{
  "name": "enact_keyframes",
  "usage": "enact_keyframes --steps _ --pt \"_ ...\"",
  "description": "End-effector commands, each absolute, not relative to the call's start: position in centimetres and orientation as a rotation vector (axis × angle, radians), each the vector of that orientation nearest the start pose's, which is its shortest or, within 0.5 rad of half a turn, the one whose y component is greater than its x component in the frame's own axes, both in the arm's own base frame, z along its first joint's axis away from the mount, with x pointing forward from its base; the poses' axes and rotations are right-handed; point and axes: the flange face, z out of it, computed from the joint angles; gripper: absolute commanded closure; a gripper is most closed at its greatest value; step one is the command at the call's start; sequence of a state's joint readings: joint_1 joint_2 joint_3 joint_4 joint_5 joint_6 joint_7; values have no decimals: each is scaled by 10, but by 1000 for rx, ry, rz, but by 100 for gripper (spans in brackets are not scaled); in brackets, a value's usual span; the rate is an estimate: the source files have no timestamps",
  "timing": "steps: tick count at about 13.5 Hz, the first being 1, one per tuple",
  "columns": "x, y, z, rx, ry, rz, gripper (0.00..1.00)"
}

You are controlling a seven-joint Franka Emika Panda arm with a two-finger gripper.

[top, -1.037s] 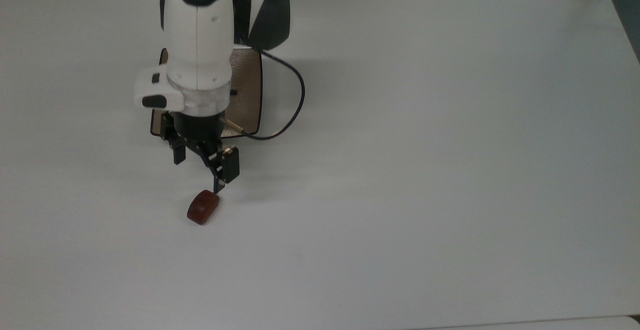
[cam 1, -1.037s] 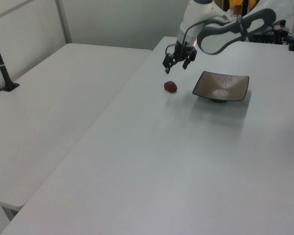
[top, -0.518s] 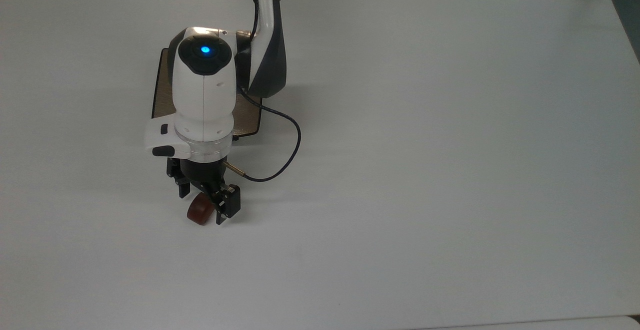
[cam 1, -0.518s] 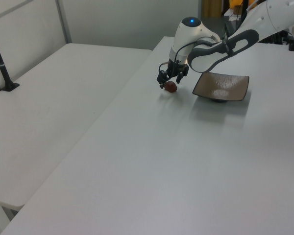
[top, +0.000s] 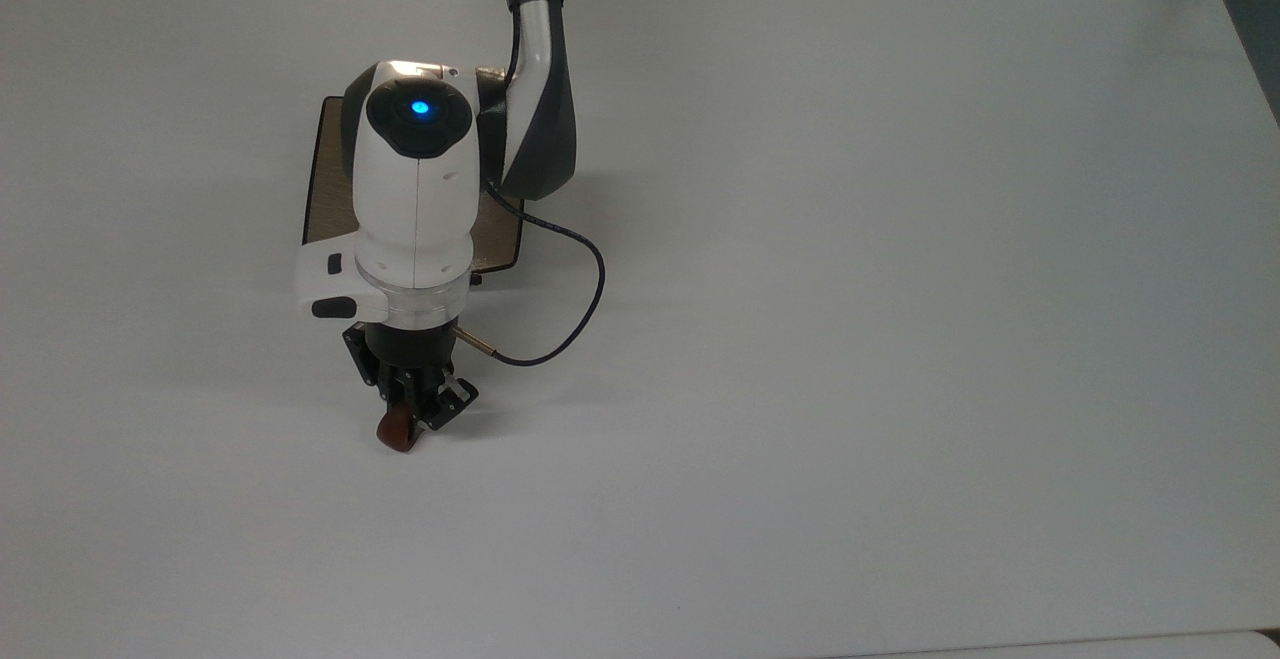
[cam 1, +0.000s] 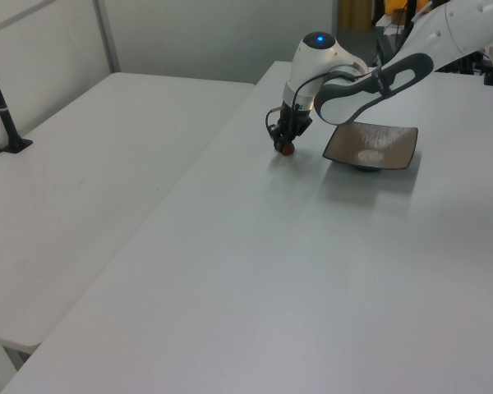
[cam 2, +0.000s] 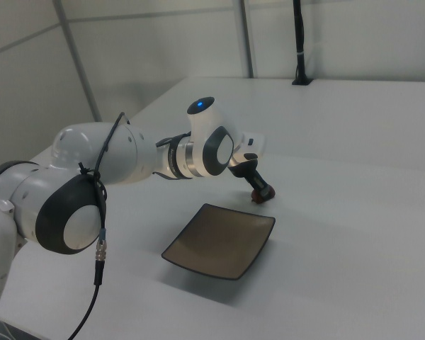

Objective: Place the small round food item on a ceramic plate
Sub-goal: 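Close the gripper on the small red food item, then lift the red food item and carry it over the dark plate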

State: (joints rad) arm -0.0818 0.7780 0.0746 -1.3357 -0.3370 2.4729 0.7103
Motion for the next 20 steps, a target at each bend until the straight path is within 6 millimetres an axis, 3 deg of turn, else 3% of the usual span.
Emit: enact_keyframes --steps 1,3,7,10,13,14,17,18,20 --pt "769 -29 339 -3033 806 -705 96" --pt "757 -32 362 -3062 780 -666 96" --pt "720 -31 414 -3113 557 -505 95" --pt "685 -27 437 -3136 341 -311 95" --pt "628 -20 425 -3152 153 -179 95" --pt "614 -18 412 -3134 138 -125 94" --pt "602 -20 375 -3127 137 -158 91" --pt "601 -29 369 -3130 150 -160 73" --pt "603 -30 369 -3129 153 -165 7"
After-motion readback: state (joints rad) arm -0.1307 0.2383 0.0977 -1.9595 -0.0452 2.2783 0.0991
